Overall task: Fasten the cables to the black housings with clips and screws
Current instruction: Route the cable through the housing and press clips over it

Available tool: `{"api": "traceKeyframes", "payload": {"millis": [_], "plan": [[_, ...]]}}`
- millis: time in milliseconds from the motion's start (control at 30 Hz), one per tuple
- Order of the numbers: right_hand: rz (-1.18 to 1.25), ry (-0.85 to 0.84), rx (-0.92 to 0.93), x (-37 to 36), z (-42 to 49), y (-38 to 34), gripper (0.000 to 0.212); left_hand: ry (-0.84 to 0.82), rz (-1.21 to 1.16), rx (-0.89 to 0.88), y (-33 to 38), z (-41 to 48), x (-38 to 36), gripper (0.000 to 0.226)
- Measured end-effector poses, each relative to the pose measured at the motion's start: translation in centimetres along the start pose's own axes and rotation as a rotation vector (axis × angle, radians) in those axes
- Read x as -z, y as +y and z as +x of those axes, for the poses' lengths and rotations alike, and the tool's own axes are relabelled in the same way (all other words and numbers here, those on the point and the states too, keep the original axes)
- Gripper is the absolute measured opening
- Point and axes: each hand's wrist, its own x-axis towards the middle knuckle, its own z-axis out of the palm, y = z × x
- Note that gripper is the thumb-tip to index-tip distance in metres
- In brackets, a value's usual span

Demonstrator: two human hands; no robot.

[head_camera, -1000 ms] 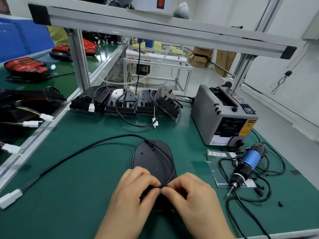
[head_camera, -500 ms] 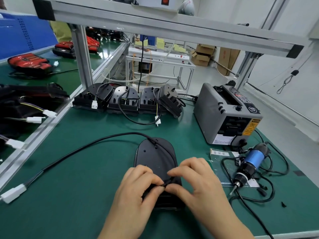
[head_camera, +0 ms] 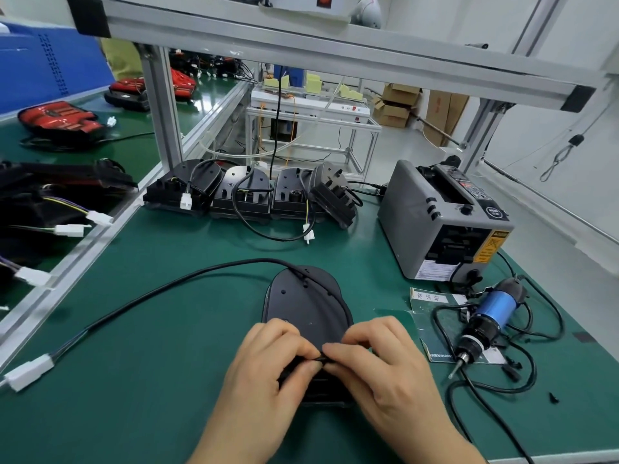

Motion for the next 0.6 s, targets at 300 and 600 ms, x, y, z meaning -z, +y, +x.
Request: {"api": "traceKeyframes", "payload": {"millis": [300,600], "plan": [[0.671,0.042,-0.901,0.5,-0.6,-1.0,0.019,-0.004,0.002,0.048,0.2,-0.2,-0.1,0.011],[0.881,-0.002,-1.012,0.5,-0.2,-2.2,0.012,0.055,0.175,-0.075,1.5,0.7,-0.7,0.020]]}}
